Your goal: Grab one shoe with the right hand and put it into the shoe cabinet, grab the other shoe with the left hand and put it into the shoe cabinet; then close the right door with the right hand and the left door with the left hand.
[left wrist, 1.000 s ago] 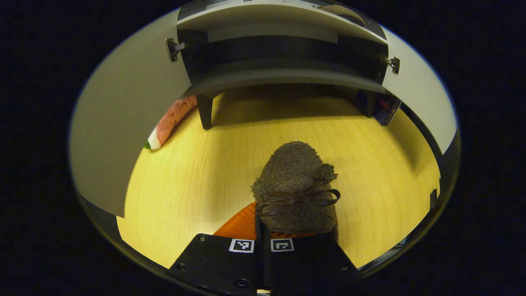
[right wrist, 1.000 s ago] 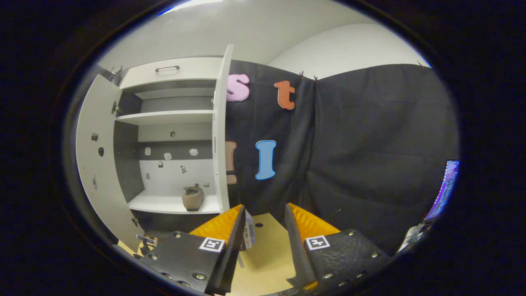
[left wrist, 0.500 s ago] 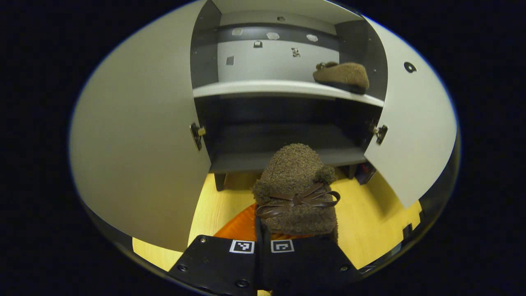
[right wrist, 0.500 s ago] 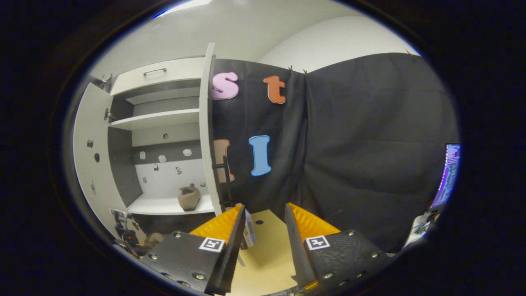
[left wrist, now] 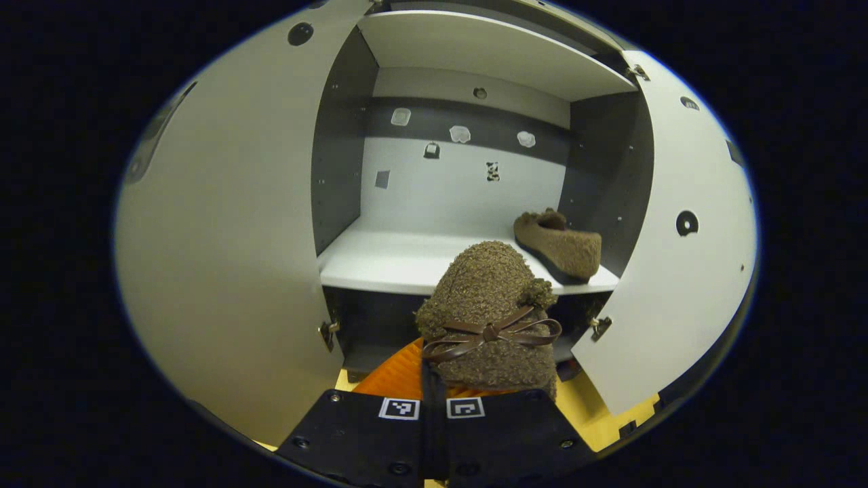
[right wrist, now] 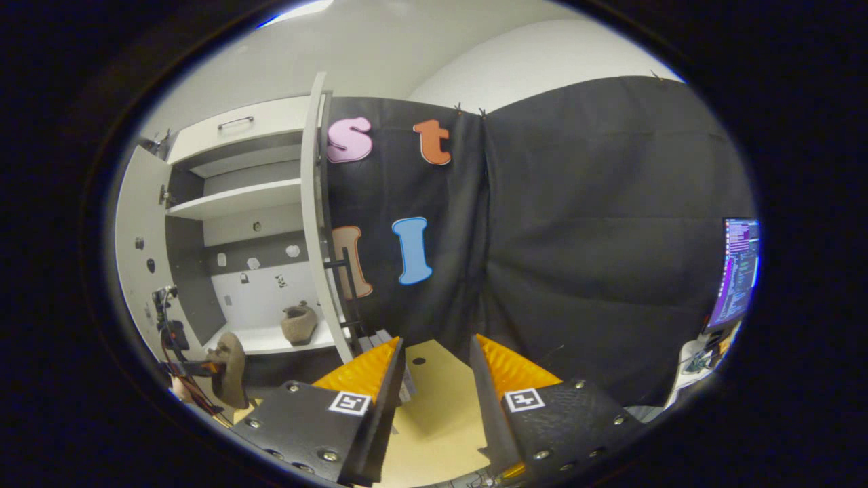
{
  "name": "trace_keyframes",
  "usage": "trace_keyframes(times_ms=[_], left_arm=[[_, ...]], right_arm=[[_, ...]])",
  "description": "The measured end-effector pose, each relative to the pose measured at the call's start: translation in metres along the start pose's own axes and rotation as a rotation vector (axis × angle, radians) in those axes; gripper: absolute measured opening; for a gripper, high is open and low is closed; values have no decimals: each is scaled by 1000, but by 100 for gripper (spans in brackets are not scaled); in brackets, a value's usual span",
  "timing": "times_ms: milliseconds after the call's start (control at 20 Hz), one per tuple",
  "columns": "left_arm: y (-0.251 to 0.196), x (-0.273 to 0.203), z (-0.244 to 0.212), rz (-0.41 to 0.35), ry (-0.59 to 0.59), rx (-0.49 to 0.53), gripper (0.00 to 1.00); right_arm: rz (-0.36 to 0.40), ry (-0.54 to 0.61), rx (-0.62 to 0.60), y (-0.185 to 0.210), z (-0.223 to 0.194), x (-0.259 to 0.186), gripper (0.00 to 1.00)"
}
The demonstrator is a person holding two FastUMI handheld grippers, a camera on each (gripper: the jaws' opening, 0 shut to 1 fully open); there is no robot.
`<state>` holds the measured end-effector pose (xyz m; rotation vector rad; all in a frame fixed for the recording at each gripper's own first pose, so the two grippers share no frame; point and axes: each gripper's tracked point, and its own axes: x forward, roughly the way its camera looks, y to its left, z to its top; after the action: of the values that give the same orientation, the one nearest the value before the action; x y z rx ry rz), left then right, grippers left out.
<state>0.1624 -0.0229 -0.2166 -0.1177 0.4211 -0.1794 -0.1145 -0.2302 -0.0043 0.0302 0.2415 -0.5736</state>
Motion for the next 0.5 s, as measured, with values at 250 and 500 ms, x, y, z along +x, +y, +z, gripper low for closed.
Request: trace_keyframes(times_ms=[250, 500], left_arm=[[-2, 30, 57, 7, -83, 15, 0], [-11, 63, 97, 0, -114, -7, 0]], right_arm=[[-50, 4, 16, -18, -5, -5, 57], [-109, 5, 37, -39, -7, -6, 54]])
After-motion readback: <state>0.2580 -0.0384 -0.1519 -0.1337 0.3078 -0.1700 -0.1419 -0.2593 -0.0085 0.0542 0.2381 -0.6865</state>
